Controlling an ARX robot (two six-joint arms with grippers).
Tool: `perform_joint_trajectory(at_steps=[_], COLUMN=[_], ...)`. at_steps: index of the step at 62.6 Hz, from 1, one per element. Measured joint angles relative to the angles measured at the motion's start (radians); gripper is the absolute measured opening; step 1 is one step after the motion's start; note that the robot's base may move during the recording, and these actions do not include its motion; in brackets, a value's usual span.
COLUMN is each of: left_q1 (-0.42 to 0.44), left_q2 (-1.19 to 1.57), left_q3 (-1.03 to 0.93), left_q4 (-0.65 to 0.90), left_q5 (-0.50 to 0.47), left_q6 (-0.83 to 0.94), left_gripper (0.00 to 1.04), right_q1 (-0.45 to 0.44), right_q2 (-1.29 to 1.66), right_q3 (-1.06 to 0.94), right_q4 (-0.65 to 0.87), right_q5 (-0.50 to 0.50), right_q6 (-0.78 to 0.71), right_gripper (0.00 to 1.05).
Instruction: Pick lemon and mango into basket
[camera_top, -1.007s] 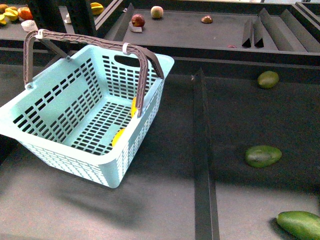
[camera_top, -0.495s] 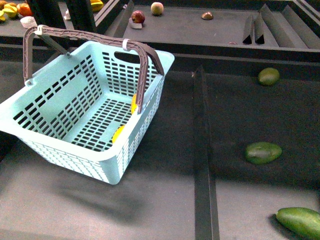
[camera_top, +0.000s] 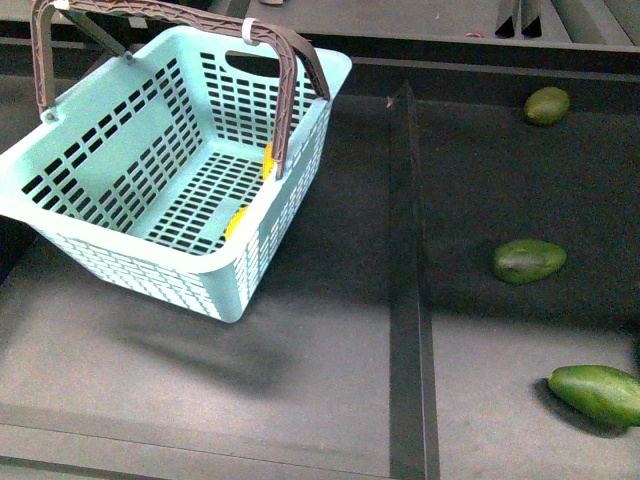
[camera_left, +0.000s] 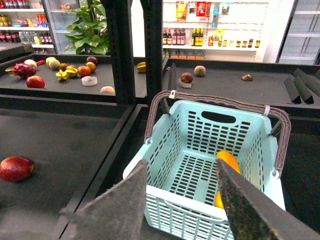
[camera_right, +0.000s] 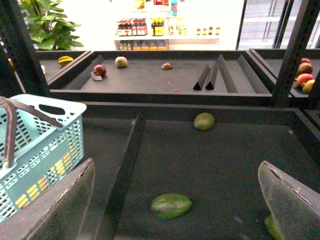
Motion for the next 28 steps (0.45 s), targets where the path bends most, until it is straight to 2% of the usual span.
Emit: perform_joint_trajectory(at_steps=[16,28], left_q1=[0.0,0.0], left_q2=[0.0,0.0], left_q3=[0.0,0.0], left_q4=[0.0,0.0], left_q5=[0.0,0.0], left_q6=[0.0,0.002], left_gripper=[0.99,0.98], right_q1=[0.0,0.0], right_q2=[0.0,0.0], right_q3=[0.0,0.0], right_q4=[0.0,0.0], right_q5=[0.0,0.0], right_q6=[0.0,0.0], right_gripper=[0.96,0.96])
